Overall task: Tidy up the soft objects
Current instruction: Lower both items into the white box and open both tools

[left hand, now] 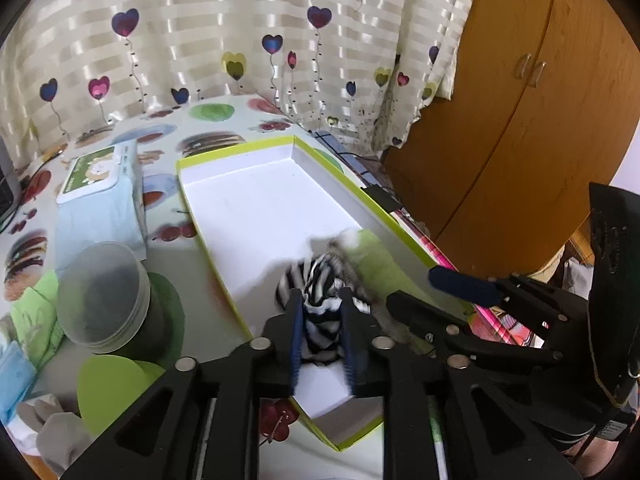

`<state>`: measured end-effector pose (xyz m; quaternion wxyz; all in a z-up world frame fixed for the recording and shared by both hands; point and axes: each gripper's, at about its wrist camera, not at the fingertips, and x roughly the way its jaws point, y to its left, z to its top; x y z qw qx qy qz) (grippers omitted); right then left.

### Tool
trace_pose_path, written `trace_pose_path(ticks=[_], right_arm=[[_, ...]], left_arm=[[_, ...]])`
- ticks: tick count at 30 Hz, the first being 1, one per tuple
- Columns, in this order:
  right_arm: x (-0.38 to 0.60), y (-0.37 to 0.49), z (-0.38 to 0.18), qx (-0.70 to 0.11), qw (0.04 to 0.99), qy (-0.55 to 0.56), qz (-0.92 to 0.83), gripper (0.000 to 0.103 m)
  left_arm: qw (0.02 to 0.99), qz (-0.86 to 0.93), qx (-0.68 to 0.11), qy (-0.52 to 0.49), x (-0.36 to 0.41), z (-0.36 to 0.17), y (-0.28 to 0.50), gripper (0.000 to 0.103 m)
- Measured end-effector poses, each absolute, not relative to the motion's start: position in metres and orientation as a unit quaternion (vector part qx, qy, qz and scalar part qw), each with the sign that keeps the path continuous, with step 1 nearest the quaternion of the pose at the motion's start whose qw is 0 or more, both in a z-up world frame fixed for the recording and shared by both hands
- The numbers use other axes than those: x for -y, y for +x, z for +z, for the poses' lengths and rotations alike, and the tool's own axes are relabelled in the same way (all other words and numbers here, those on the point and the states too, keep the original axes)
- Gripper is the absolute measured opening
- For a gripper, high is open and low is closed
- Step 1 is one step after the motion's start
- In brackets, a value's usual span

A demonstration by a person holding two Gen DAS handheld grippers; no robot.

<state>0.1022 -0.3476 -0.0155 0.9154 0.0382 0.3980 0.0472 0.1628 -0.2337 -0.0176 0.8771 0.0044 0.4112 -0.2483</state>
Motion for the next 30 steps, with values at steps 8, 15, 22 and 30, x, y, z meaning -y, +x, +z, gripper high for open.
trace_pose_path(ticks=[8, 15, 22, 30], right_arm=[[0.351, 0.095, -0.008, -0.386, 0.921, 0.039, 0.038, 0.050], [0.347, 0.080, 0.008, -0.371, 0.927, 0.031, 0.036, 0.050], [0.332, 0.056, 0.026, -0.348, 0.936, 0.019, 0.045, 0.051], [0.303, 0.035, 0.040, -0.327, 0.942, -0.003, 0.072, 0.062]], left_arm=[[0.889, -0.242, -0.388, 0.015, 0.231, -0.006, 0.153, 0.039], [0.902, -0.238, -0.359, 0.015, 0.222, 0.013, 0.133, 0.039], [0.909, -0.236, -0.344, 0.001, 0.202, 0.027, 0.110, 0.039], [0.919, -0.203, -0.337, -0.006, 0.174, 0.032, 0.083, 0.039]])
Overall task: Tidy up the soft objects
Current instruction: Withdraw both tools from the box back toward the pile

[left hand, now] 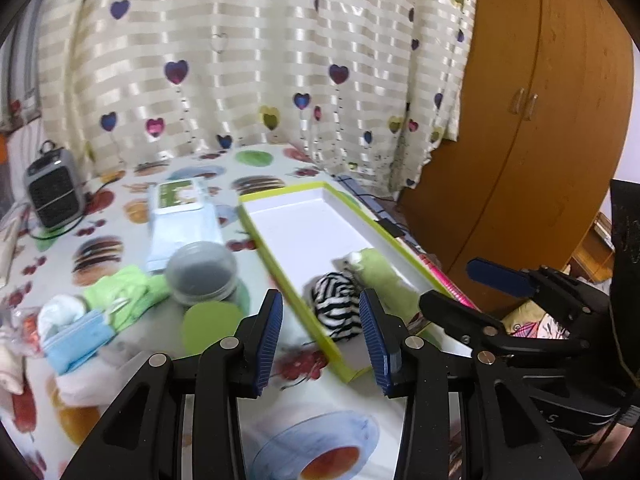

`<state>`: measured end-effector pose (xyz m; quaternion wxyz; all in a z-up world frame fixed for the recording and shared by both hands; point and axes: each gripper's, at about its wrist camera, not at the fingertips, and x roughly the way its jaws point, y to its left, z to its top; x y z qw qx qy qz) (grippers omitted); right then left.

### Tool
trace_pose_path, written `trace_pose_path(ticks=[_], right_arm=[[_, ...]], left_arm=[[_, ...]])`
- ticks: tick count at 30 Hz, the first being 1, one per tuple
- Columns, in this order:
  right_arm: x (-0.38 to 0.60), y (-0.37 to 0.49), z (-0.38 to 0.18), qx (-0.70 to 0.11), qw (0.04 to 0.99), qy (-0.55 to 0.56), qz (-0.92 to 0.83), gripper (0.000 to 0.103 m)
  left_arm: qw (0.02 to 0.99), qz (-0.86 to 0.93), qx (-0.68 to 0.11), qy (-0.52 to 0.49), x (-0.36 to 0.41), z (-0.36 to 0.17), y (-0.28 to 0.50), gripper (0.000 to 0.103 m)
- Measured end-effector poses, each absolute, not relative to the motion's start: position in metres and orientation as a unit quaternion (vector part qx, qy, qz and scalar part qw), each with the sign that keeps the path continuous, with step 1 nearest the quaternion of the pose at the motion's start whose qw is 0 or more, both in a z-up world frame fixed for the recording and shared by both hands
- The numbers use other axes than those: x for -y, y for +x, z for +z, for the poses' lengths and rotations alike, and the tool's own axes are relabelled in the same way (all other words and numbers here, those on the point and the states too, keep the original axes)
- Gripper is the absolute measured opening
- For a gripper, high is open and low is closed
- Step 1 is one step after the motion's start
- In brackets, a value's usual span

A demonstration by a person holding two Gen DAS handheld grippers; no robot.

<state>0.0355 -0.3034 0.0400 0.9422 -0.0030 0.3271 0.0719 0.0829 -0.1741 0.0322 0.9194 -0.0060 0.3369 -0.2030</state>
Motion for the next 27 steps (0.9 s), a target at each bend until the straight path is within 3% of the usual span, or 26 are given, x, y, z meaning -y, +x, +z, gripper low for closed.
trace_pose_path(ticks=[27], right_arm=[[0.214, 0.017, 0.042, -0.327, 0.929, -0.057, 0.164, 0.062]], left_arm=[[0.937, -0.114, -0.329, -0.024, 0.083, 0.023, 0.042, 0.039]])
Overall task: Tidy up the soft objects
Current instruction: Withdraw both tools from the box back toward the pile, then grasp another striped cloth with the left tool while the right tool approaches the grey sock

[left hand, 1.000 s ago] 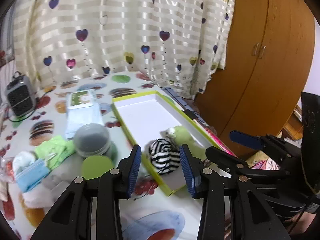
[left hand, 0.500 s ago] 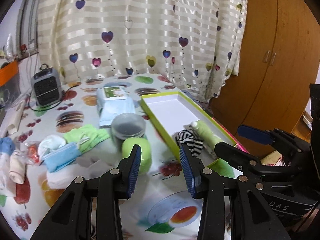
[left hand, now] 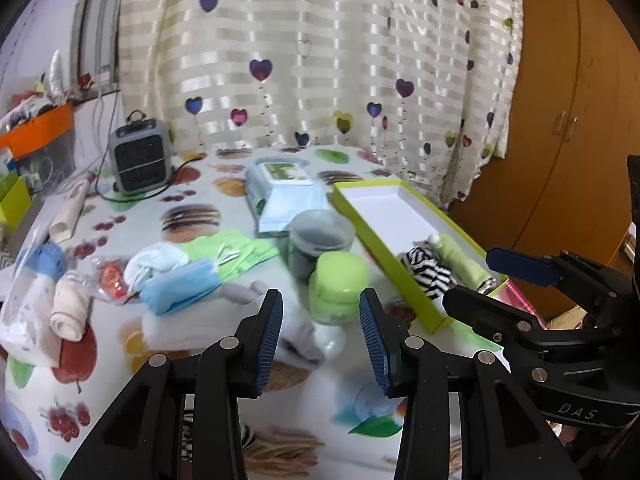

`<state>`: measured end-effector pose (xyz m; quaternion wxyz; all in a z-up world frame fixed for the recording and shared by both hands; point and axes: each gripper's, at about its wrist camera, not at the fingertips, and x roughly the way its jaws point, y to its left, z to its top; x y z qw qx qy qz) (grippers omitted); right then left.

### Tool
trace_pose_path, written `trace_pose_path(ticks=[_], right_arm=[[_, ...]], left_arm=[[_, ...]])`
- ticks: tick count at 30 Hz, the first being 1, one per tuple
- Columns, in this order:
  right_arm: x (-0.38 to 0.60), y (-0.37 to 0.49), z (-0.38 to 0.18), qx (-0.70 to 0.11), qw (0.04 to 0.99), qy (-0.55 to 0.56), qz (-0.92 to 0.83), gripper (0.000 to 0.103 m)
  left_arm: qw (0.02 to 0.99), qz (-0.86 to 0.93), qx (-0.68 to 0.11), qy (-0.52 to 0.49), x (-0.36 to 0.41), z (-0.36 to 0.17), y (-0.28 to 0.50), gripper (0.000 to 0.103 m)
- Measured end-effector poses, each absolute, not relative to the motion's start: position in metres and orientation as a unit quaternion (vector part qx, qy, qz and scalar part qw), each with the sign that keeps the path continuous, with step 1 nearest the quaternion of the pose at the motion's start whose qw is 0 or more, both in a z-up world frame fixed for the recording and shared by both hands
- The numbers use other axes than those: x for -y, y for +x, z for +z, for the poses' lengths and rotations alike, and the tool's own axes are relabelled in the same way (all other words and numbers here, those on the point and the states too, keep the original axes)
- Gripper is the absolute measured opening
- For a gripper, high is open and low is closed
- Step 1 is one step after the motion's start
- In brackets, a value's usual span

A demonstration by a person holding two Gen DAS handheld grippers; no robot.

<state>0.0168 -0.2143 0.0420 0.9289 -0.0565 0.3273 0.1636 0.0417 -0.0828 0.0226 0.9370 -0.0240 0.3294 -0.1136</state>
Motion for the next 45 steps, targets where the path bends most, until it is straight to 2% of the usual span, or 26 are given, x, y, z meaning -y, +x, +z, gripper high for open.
trace_pose_path(ticks=[41, 45], right_arm=[[0.154, 0.027, 0.014, -0.367, 0.897, -0.071, 0.236, 0.062], [0.154, 0.027, 0.013, -0.367, 0.897, -0.071, 0.237, 0.062]], left_arm=[[0.919, -0.042, -0.381, -0.091, -0.013, -0.024, 0.034, 0.039], [0.917, -0.049, -0.385, -0.090, -0.015, -0.028, 0.032, 0.043]])
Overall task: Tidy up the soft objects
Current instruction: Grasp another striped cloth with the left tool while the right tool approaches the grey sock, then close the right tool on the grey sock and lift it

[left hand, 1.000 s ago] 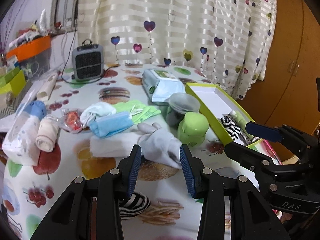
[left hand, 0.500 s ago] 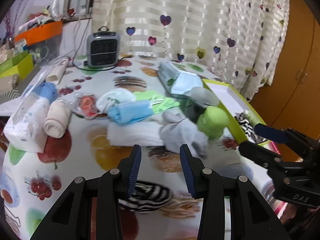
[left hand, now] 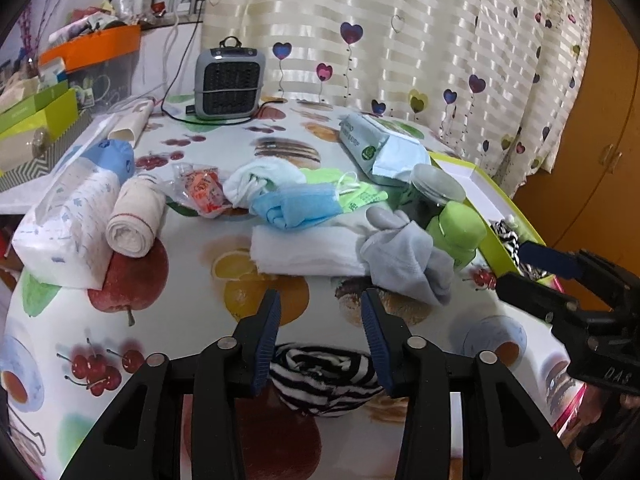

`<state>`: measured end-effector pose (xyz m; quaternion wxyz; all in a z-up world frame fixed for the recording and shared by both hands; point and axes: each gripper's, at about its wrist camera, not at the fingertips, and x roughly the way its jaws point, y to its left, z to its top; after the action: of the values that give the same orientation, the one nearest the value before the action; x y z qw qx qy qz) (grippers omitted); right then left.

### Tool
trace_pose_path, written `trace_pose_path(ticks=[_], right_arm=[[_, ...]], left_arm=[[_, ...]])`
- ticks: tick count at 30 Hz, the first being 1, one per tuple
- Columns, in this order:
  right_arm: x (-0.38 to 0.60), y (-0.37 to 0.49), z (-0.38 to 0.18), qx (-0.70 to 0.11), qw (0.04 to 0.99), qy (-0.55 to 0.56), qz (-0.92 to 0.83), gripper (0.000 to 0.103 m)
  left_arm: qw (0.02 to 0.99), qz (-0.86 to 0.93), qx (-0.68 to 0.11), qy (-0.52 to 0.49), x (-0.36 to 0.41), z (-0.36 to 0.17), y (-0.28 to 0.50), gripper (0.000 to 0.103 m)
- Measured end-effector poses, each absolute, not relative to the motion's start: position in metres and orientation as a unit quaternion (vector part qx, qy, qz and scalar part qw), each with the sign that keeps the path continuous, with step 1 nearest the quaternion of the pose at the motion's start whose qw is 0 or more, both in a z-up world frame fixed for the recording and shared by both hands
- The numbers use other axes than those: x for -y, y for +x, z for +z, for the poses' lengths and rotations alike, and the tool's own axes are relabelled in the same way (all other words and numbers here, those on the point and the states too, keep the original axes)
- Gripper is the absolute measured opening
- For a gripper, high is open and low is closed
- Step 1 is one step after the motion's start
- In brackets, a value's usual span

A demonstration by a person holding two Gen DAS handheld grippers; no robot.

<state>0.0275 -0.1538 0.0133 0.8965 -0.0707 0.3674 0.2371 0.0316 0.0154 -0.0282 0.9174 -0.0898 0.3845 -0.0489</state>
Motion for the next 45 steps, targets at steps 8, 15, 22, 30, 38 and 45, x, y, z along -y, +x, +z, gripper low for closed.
trace_pose_path(ticks=[8, 15, 22, 30, 38, 45], right_arm=[[0.149, 0.030, 0.009, -0.373, 0.892, -0.072, 0.244, 0.062], [0.145, 0.032, 0.005, -0.379, 0.888, -0.076, 0.249, 0.062], [0.137, 0.036, 0.000, -0.385, 0.882, -0.079, 0.260, 0.062], [0.122, 0.048, -0.008, -0.390, 0.877, -0.086, 0.267, 0.062], [0.111, 0.068, -0.024, -0.408, 0.870, -0.094, 0.262, 0.062], [0.106, 0.074, -0.031, -0.414, 0.868, -0.098, 0.256, 0.057]], left_arm=[[0.909, -0.077, -0.402, -0.081, -0.007, -0.041, 0.023, 0.049], [0.901, -0.081, -0.421, -0.073, -0.007, -0.054, 0.018, 0.052], [0.900, -0.073, -0.427, -0.054, -0.005, -0.063, 0.016, 0.053], [0.904, -0.057, -0.422, -0.039, -0.009, -0.064, 0.018, 0.032], [0.906, -0.055, -0.417, -0.059, -0.021, -0.066, 0.021, 0.017], [0.907, -0.050, -0.411, -0.076, -0.031, -0.065, 0.022, 0.016]])
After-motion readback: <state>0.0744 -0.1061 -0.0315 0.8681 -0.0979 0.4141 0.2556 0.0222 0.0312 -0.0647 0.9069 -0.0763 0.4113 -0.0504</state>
